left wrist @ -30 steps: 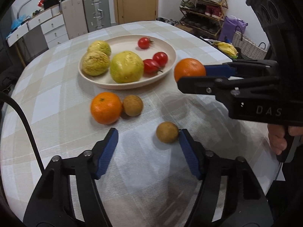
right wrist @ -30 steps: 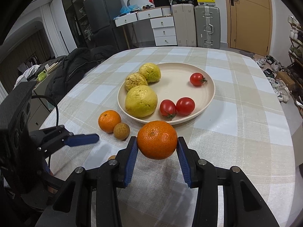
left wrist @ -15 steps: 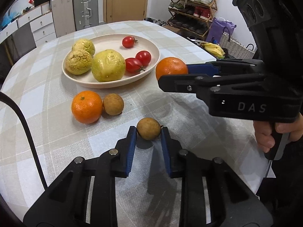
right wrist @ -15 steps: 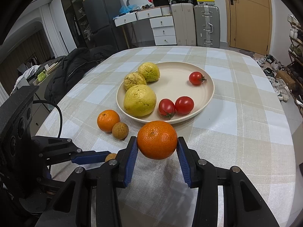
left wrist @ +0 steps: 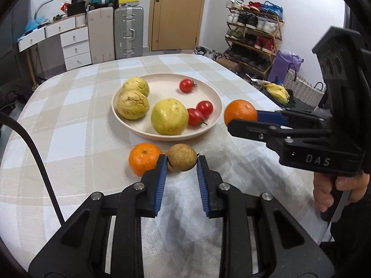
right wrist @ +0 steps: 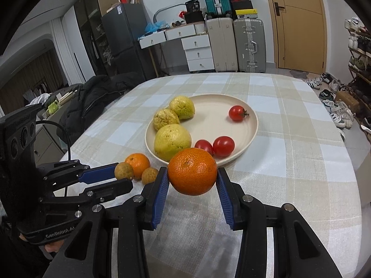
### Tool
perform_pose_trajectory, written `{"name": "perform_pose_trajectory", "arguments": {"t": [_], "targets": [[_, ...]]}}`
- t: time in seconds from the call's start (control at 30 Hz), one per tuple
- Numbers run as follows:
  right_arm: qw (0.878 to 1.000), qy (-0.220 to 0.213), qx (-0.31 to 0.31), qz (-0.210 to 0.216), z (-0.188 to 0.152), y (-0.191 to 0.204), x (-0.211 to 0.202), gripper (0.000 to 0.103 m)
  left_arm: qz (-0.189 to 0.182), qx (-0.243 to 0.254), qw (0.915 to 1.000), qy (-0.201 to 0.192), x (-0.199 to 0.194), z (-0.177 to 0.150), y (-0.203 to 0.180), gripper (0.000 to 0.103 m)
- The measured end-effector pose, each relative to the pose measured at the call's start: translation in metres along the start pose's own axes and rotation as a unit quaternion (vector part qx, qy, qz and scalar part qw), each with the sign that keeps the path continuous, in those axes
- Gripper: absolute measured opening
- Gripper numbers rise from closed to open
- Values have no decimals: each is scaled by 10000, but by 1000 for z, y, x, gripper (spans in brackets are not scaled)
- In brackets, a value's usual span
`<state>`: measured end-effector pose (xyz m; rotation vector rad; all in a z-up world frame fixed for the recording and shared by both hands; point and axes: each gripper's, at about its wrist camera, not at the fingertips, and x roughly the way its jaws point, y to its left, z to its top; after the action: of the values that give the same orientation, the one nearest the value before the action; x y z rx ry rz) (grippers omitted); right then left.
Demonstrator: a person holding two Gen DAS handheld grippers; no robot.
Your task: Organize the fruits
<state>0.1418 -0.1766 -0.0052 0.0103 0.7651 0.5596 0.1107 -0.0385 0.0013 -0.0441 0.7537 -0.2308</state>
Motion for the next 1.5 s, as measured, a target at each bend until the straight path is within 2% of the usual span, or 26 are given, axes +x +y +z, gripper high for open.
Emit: {"name": "perform_pose_trajectory", "arguments": {"t": [0.2,0.6,1.0,1.5], "targets": [[9998,-181,68,-13,4,1,-4,43,141,-218,9993,-255,-5,11,11,23],[9996,-261,123,6,14,-3,-2,43,273,-349,9983,-378,7,34,18,23],[9989,-398,239,17,38,-18,-5,43,472,-242,9978,-386,23,60,18,23],[9986,-390,348,10,49,-28,8,43,658,-154,9971,-352,44,77,13,23]]}}
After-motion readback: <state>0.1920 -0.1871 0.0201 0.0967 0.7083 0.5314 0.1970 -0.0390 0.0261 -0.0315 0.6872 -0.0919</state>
